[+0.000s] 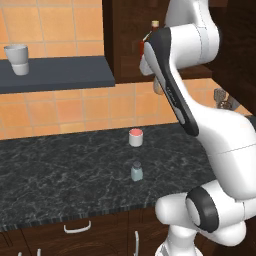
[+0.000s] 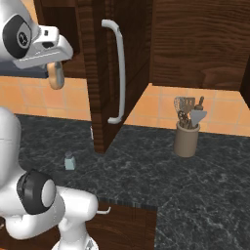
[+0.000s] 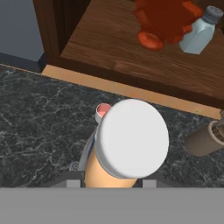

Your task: Put the shaker and condiment bottle from the counter next to their counterparts in the cabinet.

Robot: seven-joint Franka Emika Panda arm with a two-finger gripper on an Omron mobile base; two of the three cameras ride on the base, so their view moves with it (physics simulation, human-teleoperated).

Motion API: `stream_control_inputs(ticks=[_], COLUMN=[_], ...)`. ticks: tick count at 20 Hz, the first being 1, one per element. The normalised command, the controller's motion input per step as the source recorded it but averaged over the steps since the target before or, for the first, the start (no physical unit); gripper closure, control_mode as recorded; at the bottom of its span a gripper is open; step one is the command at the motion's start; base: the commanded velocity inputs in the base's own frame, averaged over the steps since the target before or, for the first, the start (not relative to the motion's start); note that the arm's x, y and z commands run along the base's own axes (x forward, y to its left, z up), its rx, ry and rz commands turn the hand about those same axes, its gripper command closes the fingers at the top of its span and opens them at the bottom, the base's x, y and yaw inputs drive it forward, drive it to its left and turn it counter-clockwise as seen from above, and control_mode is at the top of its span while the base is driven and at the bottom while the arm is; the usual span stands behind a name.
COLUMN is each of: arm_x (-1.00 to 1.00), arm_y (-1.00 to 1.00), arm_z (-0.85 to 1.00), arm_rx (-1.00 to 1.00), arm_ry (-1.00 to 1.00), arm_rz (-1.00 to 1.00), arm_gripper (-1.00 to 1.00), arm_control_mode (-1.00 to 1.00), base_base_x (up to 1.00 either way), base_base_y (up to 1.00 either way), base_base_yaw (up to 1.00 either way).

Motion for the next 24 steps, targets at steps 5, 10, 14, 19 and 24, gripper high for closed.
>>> stream_control_inputs(ticks=[5,10,14,19,24], arm_x=[0.16,0.5,0.57,0.52,0.54], arm_y=[0.0,0.0,0.0,0.13,0.2], arm_z=[0.31,0.03,0.0,-0.01,-0.02], arm_rx=[0.0,-0.01,0.0,0.0,0.0], arm_ry=[-0.02,-0.04,-0.07,-0.07,-0.06], arm_rz=[0.0,0.0,0.0,0.0,0.0], arm_gripper=[1.0,1.0,1.0,1.0,1.0], arm_control_mode=[-1.0,-1.0,-1.0,-1.0,-1.0], base_base_x=[0.0,0.0,0.0,0.0,0.0], base_base_y=[0.0,0.0,0.0,0.0,0.0], base_base_yaw=[0.0,0.0,0.0,0.0,0.0])
